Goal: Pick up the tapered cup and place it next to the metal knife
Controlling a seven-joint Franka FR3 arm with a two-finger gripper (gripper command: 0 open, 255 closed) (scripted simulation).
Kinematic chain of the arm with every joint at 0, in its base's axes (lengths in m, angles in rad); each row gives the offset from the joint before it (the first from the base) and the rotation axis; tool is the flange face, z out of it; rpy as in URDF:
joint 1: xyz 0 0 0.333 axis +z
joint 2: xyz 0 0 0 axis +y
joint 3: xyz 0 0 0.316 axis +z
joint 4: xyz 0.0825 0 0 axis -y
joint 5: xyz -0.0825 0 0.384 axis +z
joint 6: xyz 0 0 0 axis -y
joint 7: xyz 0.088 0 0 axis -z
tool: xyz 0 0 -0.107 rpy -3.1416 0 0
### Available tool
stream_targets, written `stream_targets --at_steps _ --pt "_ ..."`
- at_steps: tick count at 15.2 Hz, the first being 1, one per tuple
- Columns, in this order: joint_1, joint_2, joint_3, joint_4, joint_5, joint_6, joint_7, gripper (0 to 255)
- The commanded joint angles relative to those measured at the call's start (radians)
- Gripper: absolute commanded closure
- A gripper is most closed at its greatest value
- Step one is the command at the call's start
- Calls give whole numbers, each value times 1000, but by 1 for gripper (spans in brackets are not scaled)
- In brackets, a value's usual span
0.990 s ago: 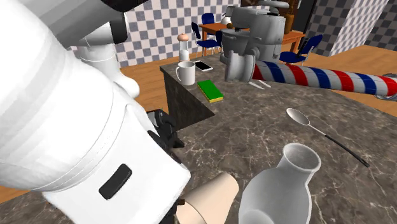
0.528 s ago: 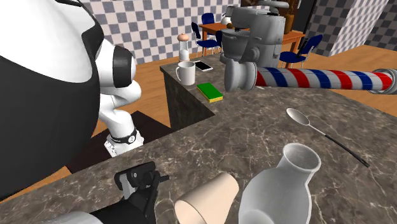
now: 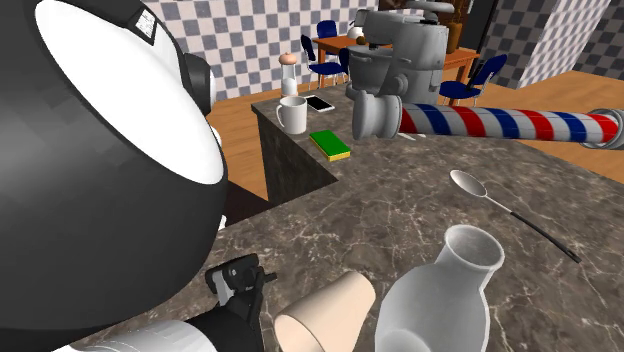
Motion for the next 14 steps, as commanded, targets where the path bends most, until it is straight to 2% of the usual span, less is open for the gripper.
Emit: stream_targets --at_steps 1,5,6,14 --pt "1 -2 0 -5 -1 2 -1 0" --pt "1 -2 0 -4 -1 2 -1 0" --pt "1 -2 0 -4 -1 2 -1 255" --pt "1 -2 0 -4 -1 2 -1 255"
